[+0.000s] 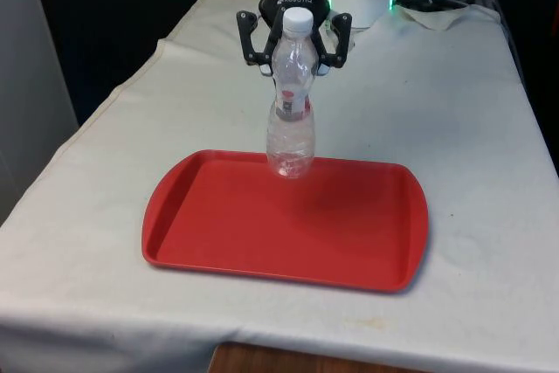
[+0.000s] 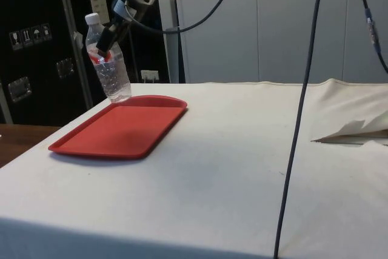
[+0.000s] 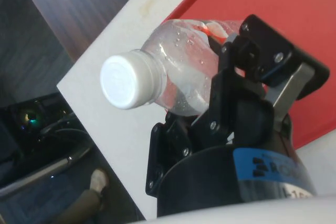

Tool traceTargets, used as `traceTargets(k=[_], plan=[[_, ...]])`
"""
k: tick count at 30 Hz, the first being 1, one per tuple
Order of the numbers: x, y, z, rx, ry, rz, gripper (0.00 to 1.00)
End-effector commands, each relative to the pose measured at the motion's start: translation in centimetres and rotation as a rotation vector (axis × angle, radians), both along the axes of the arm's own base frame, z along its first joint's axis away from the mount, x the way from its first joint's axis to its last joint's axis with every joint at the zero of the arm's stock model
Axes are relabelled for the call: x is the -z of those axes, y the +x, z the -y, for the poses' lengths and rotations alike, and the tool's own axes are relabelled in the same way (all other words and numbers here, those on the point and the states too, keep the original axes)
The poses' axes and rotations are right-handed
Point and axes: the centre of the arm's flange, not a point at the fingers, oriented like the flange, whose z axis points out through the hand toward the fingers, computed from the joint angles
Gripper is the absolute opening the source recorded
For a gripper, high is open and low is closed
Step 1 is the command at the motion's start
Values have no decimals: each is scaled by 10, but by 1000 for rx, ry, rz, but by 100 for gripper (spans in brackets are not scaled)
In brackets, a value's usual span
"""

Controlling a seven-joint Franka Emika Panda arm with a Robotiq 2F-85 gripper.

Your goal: Place the bottle upright on the tray.

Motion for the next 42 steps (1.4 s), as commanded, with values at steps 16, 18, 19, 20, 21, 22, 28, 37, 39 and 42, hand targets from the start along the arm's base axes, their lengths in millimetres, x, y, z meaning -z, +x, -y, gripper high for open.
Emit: traceTargets(k=[16,18,19,20,21,22,28,37,39,42], plan=[[5,4,-6,40,37,32,33],[6,5,-6,49,38,36,33],[6,5,-6,51,38,38,33],[6,5,-6,55,39,40,33],[6,6,-6,58,40,42,33],[14,1,-1,60,32,11,33],[6,10,-7,71,50,53,33],[5,14,-12,83,61,69,33],[6,14,-15,85,65,70,33],[6,14,-15,88,68,73,33]])
